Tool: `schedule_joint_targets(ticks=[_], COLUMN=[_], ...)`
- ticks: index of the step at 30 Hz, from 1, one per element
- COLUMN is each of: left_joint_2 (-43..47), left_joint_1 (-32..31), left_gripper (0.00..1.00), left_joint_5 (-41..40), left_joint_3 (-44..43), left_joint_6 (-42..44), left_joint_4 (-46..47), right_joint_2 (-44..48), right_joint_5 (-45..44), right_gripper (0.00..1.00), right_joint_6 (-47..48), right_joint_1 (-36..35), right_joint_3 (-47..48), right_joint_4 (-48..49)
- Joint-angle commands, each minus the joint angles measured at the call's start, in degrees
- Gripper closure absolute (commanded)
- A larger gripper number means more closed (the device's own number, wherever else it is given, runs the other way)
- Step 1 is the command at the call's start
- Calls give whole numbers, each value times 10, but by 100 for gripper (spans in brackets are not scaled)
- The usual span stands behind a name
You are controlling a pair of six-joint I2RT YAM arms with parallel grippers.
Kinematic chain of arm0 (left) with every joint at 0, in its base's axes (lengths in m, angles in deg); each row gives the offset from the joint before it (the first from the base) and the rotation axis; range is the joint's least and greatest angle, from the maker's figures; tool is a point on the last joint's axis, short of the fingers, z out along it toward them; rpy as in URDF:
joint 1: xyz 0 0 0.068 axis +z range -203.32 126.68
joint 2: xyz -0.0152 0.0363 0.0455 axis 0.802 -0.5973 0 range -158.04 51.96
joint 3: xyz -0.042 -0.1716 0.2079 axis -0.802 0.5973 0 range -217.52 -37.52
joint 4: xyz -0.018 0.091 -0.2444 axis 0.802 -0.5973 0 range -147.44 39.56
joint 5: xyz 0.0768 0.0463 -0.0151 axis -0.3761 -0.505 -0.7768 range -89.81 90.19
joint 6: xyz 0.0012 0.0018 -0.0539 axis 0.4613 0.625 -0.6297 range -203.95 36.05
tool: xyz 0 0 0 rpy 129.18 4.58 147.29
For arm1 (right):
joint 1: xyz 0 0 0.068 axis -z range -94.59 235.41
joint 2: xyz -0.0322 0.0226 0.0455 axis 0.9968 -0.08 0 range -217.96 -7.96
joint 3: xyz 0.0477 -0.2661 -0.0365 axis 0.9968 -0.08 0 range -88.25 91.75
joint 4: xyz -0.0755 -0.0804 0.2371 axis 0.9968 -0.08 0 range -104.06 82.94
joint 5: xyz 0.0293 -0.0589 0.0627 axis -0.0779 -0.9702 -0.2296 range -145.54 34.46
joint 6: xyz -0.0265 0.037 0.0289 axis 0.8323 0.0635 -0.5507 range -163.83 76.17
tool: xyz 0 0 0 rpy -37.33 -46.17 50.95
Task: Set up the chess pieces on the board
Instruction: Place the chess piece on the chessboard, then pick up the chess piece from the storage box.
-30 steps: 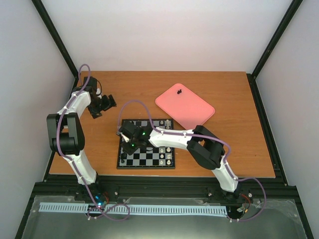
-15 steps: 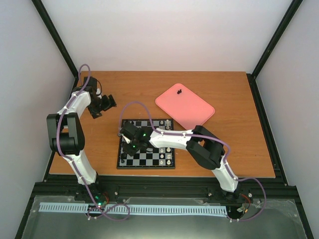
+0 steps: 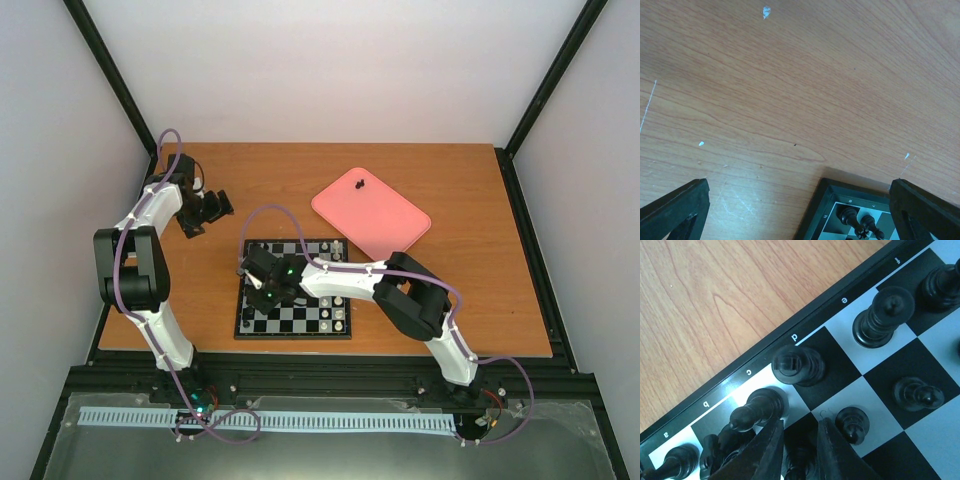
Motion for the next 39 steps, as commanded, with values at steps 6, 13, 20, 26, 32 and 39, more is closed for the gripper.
schedule_joint_targets(ticks=[6,13,20,26,32,39], left_joint_2=[11,12,16,18,20,14], left_joint_1=[5,5,5,5,5,5], left_gripper=[0,0,0,0,0,0], left_joint_5=[-2,-2,-1,5,13,26], left_joint_3=[-6,-11,-9,-8,-8,0], left_joint_6=[13,14,13,11,9,5], left_joint_4=[4,0,1,2,2,9], right_joint_2=[35,80,146,151,43,-146], right_joint_5=[-31,-52,-99,-108,-147,-171], right_gripper=[71,68,66,48,38,37], right_joint_6=[9,15,4,-24,-38,-30], right_joint_1=[-5,-5,3,109,249,344], right_joint_3=[-9,2,10,55,187,433], right_joint_4=[-11,-54,-92,-126,-173,-250])
